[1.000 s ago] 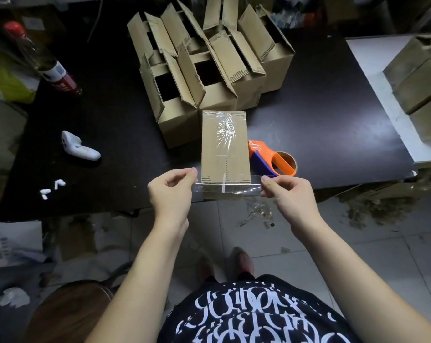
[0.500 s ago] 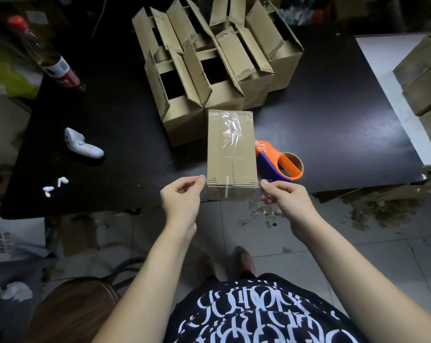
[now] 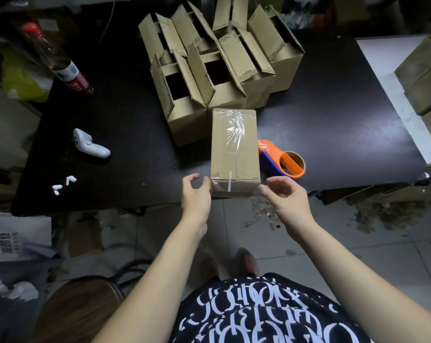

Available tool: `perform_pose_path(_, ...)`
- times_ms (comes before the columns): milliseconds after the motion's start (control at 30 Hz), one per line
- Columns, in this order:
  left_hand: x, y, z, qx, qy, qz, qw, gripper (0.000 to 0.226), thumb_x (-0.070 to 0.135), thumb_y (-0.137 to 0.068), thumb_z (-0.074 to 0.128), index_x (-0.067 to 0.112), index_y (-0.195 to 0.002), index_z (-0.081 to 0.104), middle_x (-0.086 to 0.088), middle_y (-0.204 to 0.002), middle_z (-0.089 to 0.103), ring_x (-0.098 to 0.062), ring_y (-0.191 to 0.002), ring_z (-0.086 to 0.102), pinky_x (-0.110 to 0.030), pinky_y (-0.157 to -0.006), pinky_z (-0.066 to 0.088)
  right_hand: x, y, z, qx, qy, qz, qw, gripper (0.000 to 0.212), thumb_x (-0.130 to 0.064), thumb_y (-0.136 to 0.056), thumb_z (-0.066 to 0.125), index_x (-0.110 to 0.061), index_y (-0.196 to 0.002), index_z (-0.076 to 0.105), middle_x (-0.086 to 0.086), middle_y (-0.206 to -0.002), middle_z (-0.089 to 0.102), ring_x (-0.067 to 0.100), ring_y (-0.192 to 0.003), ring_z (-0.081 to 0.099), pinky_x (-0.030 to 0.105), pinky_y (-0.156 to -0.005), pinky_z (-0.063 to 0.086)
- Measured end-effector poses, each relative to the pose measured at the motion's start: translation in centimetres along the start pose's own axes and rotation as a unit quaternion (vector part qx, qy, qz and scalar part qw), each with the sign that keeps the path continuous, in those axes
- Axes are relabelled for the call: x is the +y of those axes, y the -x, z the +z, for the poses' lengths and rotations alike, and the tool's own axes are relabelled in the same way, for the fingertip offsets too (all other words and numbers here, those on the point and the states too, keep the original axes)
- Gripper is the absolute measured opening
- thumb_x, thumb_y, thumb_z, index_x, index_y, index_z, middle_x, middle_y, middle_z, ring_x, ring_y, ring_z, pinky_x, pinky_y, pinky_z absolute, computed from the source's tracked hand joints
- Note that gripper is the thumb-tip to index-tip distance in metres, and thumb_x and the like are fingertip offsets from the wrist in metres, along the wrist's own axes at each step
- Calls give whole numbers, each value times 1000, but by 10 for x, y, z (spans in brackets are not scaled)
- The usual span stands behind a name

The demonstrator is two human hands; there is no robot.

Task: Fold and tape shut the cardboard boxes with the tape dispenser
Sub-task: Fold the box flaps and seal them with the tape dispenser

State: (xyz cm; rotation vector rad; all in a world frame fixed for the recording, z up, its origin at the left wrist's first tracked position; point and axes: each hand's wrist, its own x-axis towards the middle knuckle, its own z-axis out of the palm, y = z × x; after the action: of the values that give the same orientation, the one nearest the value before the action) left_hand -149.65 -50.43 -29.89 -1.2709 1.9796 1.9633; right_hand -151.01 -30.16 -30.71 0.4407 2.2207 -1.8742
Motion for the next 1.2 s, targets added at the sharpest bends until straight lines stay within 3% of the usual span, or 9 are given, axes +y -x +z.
perform_pose_path(67,-1,2,-7,42,-57,104,992,13,23,-104,59,23,-116,65,3,-102,64,-16,-97,60,-27,-80,51,-4,1,-6,-10,31,-69,997,25,-11,-85,85,-18,-106,75,-6,-98,78,8,-95,74,21,-86,59)
perform_pose_path(133,-2,2,-21,64,-132,276,950,11,13,-98,66,19,-106,71,4,-99,68,-8,-91,63,-20,-76,53,-9,1,-10,-45,59,-120,990,30,-3,-84,83,-16,-110,74,-6,-102,78,9,-97,74,24,-88,60)
perform_pose_path(200,-3,-4,-32,25,-180,417,891,18,1,-92,70,13,-103,75,3,-99,68,-8,-89,65,-20,-76,53,-11,2,-9,-69,80,-161,981,34,1,-84,82,-12,-114,73,-4,-107,77,11,-98,74,27,-88,61)
perform_pose_path(267,-2,-10,-38,-27,-212,487,847,28,-9,-87,69,9,-107,77,1,-102,68,-9,-93,66,-22,-81,55,-13,2,-7,-80,93,-197,973,35,1,-84,82,-11,-116,73,-3,-109,77,12,-100,74,29,-87,61)
perform_pose_path(500,5,-23,-43,-95,-242,559,787,28,-4,-82,81,8,-108,80,-5,-117,65,-11,-103,66,-21,-92,55,-12,-9,-10,-66,146,-319,934,34,1,-84,82,-12,-116,77,-2,-119,69,13,-100,72,34,-80,63)
perform_pose_path(600,2,-22,-37,-91,-231,575,779,18,2,-88,78,5,-106,80,-6,-121,68,-16,-93,72,-33,-82,60,-9,-13,-10,-48,168,-363,915,26,-5,-87,82,-14,-111,81,0,-121,69,15,-112,68,36,-83,62)
perform_pose_path(767,-7,-22,-24,-52,-216,614,757,19,6,-93,72,2,-109,79,-11,-118,74,-25,-100,75,-44,-82,62,-3,-13,-9,9,165,-423,891,24,-1,-87,81,-6,-110,81,5,-121,75,16,-114,71,33,-95,59)
perform_pose_path(1033,-23,-31,-23,4,-242,655,716,16,2,-90,74,2,-105,80,-14,-122,74,-27,-89,75,-43,-75,61,3,-11,-5,13,180,-425,887,22,-3,-89,80,-3,-110,80,8,-121,75,17,-116,71,21,-101,52)
perform_pose_path(1200,-25,-31,-28,16,-262,690,675,21,5,-92,70,1,-111,79,-15,-127,71,-25,-93,75,-40,-75,58,-3,-7,0,28,135,-383,913,11,-12,-94,76,-7,-102,83,4,-114,77,11,-113,71,15,-96,50)
